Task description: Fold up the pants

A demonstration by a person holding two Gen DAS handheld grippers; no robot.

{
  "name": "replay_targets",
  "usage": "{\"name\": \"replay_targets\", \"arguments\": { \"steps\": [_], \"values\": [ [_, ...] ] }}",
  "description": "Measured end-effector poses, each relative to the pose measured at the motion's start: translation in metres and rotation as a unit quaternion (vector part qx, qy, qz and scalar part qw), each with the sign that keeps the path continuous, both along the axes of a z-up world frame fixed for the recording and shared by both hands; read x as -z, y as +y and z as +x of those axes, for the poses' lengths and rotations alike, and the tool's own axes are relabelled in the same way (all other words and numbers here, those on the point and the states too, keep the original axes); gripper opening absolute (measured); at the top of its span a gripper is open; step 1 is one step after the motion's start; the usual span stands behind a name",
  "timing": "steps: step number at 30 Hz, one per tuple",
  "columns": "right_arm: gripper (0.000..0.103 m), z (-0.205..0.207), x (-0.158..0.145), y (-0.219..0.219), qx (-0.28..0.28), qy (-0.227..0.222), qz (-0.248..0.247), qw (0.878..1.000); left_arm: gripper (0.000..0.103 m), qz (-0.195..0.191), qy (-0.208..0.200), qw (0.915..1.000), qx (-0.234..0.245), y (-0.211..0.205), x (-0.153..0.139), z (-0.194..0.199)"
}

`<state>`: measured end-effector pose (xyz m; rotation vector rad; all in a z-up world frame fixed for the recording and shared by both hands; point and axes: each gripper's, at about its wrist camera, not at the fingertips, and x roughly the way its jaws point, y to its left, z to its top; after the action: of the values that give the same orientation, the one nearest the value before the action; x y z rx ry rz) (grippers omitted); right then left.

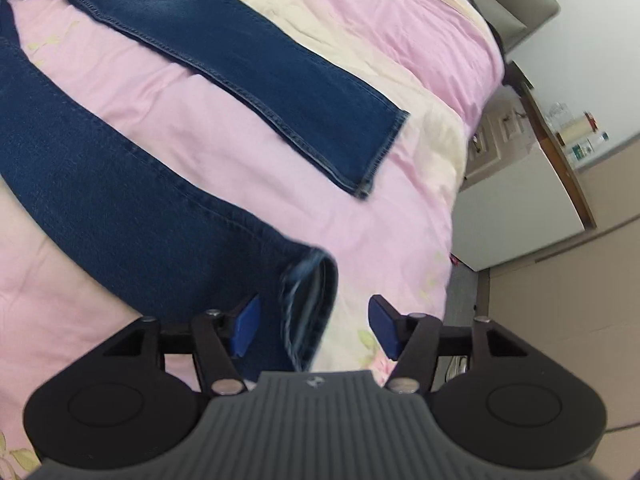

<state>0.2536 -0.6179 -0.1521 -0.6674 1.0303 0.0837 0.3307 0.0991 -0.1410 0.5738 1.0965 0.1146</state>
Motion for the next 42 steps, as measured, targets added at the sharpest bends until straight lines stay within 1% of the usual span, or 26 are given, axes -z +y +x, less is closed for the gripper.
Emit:
{"name": "replay_targets", "arguments": {
  "steps": [3,4,5,6,7,8,10,11,13,16,18,21,23,25,26,29,31,33,34,35,36,37,39,40,41,42],
  "values": [
    [0.053,0.001,-0.001,-0.011,0.039,-0.021,0.030,0.999,0.017,0.001,0.001,1.0000,-0.003,-0.001,0.001,-0.001],
    [0.049,0.002,-0.001,-0.012,0.044,-0.027,0.042,0.998,0.017,0.003,0.002,1.0000,-0.003,-0.001,0.001,-0.002],
    [0.043,0.004,0.001,-0.010,0.043,-0.031,0.051,0.997,0.017,0.003,0.003,1.0000,-0.003,-0.001,0.001,-0.003],
    [0.041,0.007,0.004,-0.008,0.040,-0.031,0.060,0.997,0.017,0.002,0.003,1.0000,-0.004,0.000,0.000,-0.003],
    [0.035,0.013,0.009,-0.007,0.044,-0.025,0.062,0.997,0.017,0.000,0.004,1.0000,-0.006,0.001,0.000,-0.004],
    [0.024,0.019,0.014,-0.007,0.048,-0.020,0.064,0.997,0.017,-0.001,0.005,1.0000,-0.007,0.001,0.000,-0.005],
    [0.008,0.028,0.021,-0.008,0.055,-0.014,0.071,0.996,0.017,-0.001,0.007,0.9999,-0.008,0.001,-0.001,-0.007],
    [0.004,0.031,0.023,-0.007,0.059,-0.014,0.075,0.995,0.017,-0.002,0.007,0.9999,-0.008,0.002,-0.001,-0.008],
    [0.000,0.029,0.021,-0.006,0.061,-0.022,0.076,0.995,0.017,-0.010,0.002,0.9998,-0.015,0.004,-0.004,-0.011],
    [0.000,0.017,0.003,-0.012,0.080,-0.051,0.085,0.992,0.017,-0.029,-0.010,0.9990,-0.032,0.011,-0.008,-0.018],
    [0.000,0.006,-0.016,-0.022,0.112,-0.083,0.106,0.985,0.016,-0.038,-0.021,0.9982,-0.041,0.017,-0.012,-0.026],
    [0.000,-0.013,-0.044,-0.037,0.167,-0.138,0.135,0.967,0.016,-0.062,-0.039,0.9953,-0.064,0.031,-0.018,-0.040],
    [0.000,-0.025,-0.058,-0.045,0.209,-0.176,0.144,0.951,0.016,-0.090,-0.046,0.9916,-0.081,0.043,-0.025,-0.049],
    [0.000,-0.039,-0.071,-0.056,0.249,-0.195,0.183,0.931,0.016,-0.109,-0.055,0.9890,-0.083,0.050,-0.035,-0.060],
    [0.000,-0.046,-0.076,-0.056,0.255,-0.199,0.193,0.926,0.016,-0.113,-0.062,0.9882,-0.083,0.053,-0.040,-0.064],
    [0.000,-0.063,-0.090,-0.045,0.249,-0.214,0.180,0.927,0.016,-0.121,-0.088,0.9852,-0.084,0.059,-0.057,-0.074],
    [0.000,-0.074,-0.102,-0.040,0.252,-0.230,0.185,0.922,0.016,-0.129,-0.103,0.9823,-0.088,0.065,-0.070,-0.077],
    [0.000,-0.078,-0.110,-0.035,0.250,-0.238,0.182,0.920,0.016,-0.131,-0.115,0.9807,-0.088,0.070,-0.082,-0.073],
    [0.000,-0.076,-0.112,-0.032,0.249,-0.239,0.178,0.922,0.015,-0.129,-0.119,0.9803,-0.090,0.072,-0.087,-0.069],
    [0.000,-0.071,-0.113,-0.029,0.249,-0.239,0.168,0.923,0.013,-0.118,-0.124,0.9802,-0.100,0.074,-0.091,-0.062],
    [0.000,-0.067,-0.115,-0.025,0.258,-0.248,0.143,0.923,0.013,-0.105,-0.128,0.9800,-0.110,0.078,-0.094,-0.055],
    [0.000,-0.060,-0.116,-0.026,0.273,-0.260,0.120,0.918,0.012,-0.102,-0.129,0.9791,-0.120,0.083,-0.096,-0.046],
    [0.000,-0.045,-0.121,-0.041,0.310,-0.263,0.144,0.902,0.012,-0.120,-0.114,0.9782,-0.125,0.092,-0.098,-0.028],
    [0.000,-0.036,-0.120,-0.047,0.318,-0.260,0.152,0.899,0.012,-0.118,-0.104,0.9802,-0.120,0.091,-0.095,-0.021],
    [0.000,-0.026,-0.118,-0.048,0.315,-0.253,0.157,0.901,0.012,-0.096,-0.090,0.9855,-0.107,0.084,-0.087,-0.014],
    [0.000,-0.014,-0.112,-0.045,0.304,-0.235,0.164,0.909,0.012,-0.075,-0.080,0.9895,-0.094,0.078,-0.080,-0.010]
  ]
}}
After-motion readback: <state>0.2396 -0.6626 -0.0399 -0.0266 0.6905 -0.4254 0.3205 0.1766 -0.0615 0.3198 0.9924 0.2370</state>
